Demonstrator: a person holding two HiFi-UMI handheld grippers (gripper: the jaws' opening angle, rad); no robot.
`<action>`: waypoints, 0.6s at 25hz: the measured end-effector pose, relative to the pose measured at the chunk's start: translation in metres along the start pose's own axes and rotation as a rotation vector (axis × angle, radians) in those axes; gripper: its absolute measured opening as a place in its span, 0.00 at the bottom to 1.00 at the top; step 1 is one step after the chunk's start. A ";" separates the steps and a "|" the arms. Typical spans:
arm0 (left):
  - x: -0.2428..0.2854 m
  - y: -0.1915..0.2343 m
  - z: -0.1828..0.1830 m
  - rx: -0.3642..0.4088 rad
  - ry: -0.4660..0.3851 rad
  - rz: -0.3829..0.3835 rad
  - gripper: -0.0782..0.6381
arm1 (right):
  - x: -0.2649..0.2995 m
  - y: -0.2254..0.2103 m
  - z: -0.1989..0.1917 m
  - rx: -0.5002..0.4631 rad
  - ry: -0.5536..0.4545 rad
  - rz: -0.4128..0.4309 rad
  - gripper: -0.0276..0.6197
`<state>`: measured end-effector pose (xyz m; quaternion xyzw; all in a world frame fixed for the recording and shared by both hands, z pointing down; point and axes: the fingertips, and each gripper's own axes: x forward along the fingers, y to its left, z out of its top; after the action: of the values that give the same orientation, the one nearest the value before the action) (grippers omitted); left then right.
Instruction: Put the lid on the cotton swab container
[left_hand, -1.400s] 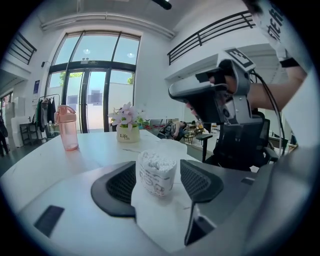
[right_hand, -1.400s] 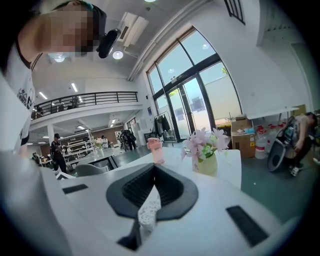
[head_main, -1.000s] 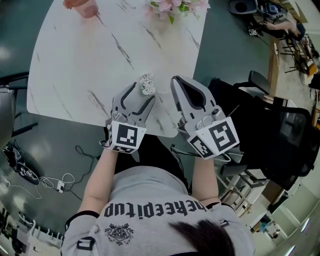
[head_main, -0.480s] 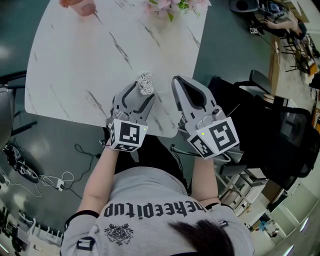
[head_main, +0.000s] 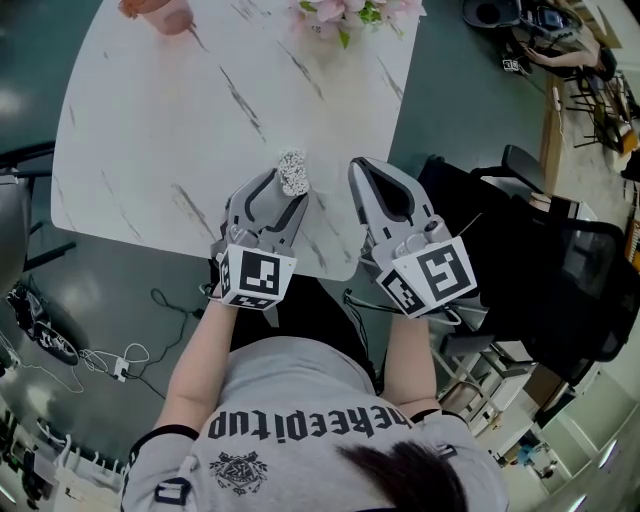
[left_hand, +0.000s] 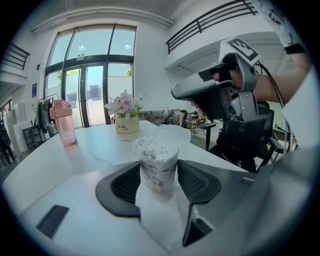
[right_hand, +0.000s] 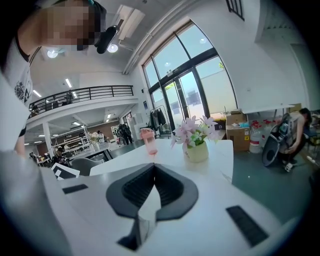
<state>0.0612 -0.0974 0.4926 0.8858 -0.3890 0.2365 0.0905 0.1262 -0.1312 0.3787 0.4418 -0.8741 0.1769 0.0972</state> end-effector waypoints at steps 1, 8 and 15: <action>0.000 0.000 0.000 0.001 0.001 0.000 0.45 | 0.000 -0.002 -0.002 -0.002 0.007 -0.003 0.06; 0.000 0.001 0.001 0.005 0.003 -0.006 0.45 | 0.008 -0.011 -0.023 -0.001 0.051 -0.005 0.06; -0.001 0.002 0.001 0.007 0.009 -0.002 0.45 | 0.012 -0.019 -0.046 0.026 0.091 -0.006 0.06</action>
<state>0.0601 -0.0985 0.4911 0.8854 -0.3869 0.2416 0.0894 0.1354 -0.1323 0.4290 0.4369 -0.8652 0.2080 0.1316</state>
